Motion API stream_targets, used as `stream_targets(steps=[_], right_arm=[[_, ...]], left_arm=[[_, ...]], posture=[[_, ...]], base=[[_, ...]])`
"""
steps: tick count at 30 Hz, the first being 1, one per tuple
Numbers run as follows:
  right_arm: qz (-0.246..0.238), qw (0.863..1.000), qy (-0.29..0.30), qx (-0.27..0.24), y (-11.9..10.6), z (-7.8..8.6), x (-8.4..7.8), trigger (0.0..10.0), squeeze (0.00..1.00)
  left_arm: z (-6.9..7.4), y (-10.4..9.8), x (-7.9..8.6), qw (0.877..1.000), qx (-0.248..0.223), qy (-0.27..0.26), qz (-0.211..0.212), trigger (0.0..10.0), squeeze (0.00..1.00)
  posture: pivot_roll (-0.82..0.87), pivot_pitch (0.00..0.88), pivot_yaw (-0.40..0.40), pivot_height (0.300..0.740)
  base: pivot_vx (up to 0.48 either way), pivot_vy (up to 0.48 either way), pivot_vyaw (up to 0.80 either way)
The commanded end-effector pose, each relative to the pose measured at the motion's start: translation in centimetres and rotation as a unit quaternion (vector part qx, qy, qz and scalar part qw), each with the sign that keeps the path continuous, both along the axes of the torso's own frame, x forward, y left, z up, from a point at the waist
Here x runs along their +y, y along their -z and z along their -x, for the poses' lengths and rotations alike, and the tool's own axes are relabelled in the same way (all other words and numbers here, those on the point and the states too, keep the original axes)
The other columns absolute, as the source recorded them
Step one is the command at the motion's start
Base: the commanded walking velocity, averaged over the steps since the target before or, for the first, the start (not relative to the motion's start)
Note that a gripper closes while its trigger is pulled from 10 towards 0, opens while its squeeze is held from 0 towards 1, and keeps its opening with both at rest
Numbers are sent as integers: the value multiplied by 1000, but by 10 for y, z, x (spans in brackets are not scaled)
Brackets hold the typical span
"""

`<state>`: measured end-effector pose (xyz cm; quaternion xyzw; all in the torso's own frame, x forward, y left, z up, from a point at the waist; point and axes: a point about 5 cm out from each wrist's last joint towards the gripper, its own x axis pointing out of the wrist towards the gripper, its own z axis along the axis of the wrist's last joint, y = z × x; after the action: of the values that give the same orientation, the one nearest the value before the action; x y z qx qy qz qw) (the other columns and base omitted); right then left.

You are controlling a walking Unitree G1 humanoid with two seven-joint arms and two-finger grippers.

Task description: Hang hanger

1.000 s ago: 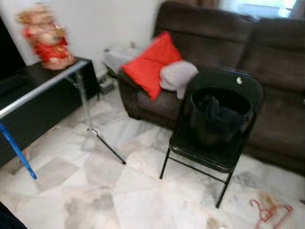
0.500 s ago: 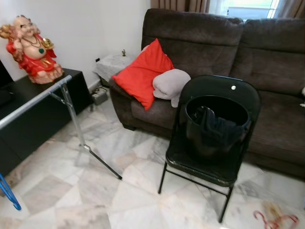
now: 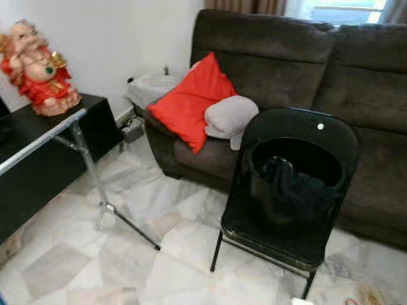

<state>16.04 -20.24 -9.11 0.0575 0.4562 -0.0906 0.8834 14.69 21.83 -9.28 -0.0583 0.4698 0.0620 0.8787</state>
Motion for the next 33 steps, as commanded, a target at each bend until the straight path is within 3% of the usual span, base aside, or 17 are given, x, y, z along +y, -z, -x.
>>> stream_targets(steps=[1, 17, 26, 33], right_arm=[[-13, 1000, -6, -12, -2, -8, 13, 10000, 0], [-17, 1000, 2, -19, -3, -10, 13, 10000, 0], [-12, 999, 1, -30, -5, -14, 12, 10000, 0], [8, 998, 10, -69, -13, -27, 9, 10000, 0]], left_arm=[[7, 0, 13, 1000, 10, -8, -15, 10000, 0], [6, 0, 11, 1000, 10, -7, -14, 10000, 0], [5, 0, 9, 1000, 10, -4, -14, 10000, 0], [6, 1, 7, 1000, 11, -2, -12, 10000, 0]], posture=[[36, 17, 35, 740], [34, 23, 37, 740], [29, 19, 33, 740], [26, 12, 21, 740]], base=[[311, 0, 0], [309, 0, -120], [0, 0, 0], [0, 0, 0]])
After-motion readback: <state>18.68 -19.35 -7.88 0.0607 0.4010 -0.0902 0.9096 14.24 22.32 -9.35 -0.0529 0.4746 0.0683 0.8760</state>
